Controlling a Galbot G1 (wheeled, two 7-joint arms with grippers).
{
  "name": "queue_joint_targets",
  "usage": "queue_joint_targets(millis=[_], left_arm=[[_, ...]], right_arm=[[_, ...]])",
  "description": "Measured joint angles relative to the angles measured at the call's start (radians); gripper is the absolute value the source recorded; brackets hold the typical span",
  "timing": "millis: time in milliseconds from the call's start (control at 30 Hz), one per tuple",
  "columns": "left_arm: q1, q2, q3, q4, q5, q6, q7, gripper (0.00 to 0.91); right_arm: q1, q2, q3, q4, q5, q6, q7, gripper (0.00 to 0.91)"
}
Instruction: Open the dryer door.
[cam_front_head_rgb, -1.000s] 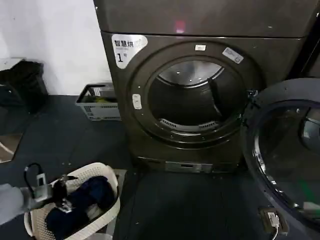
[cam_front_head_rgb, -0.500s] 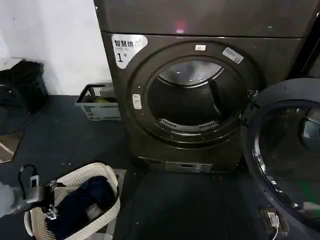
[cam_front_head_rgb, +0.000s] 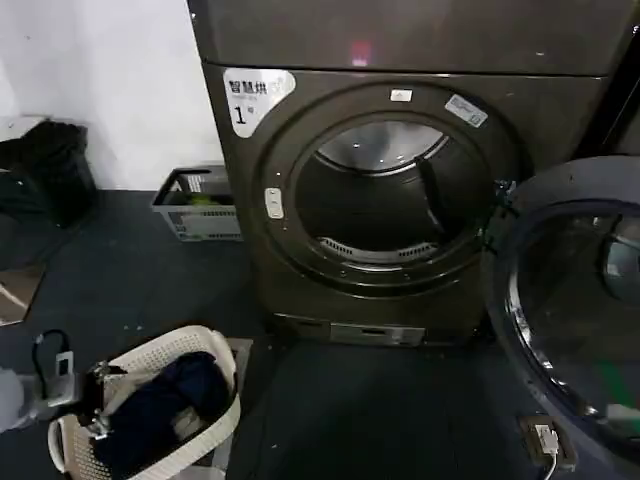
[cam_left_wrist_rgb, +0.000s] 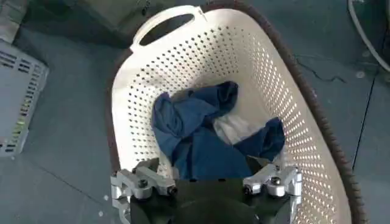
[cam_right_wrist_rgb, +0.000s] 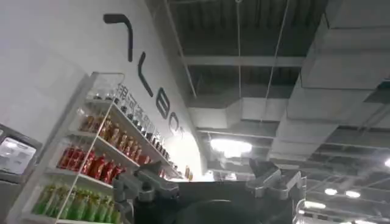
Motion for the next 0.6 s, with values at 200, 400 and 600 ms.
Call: queue_joint_targets(millis=[200, 400, 600], left_arm=[[0.000, 0.010, -0.001, 0.005, 0.020, -0.002, 0.014, 0.907], [0.000, 0.016, -0.001, 0.001, 0.034, -0.002, 0.023, 0.907], [0.001, 0.023, -0.001, -0.001, 0.040, -0.002, 0.025, 0.907]], right_arm=[[-0.001, 0.000, 0.002, 0.001, 0.002, 0.000, -0.001, 0.907], [-0.007, 0.000, 0.007, -0.003, 0.003, 0.000, -0.001, 0.907], [-0.011, 0.000, 0.013, -0.007, 0.005, 0.001, -0.003, 0.907]])
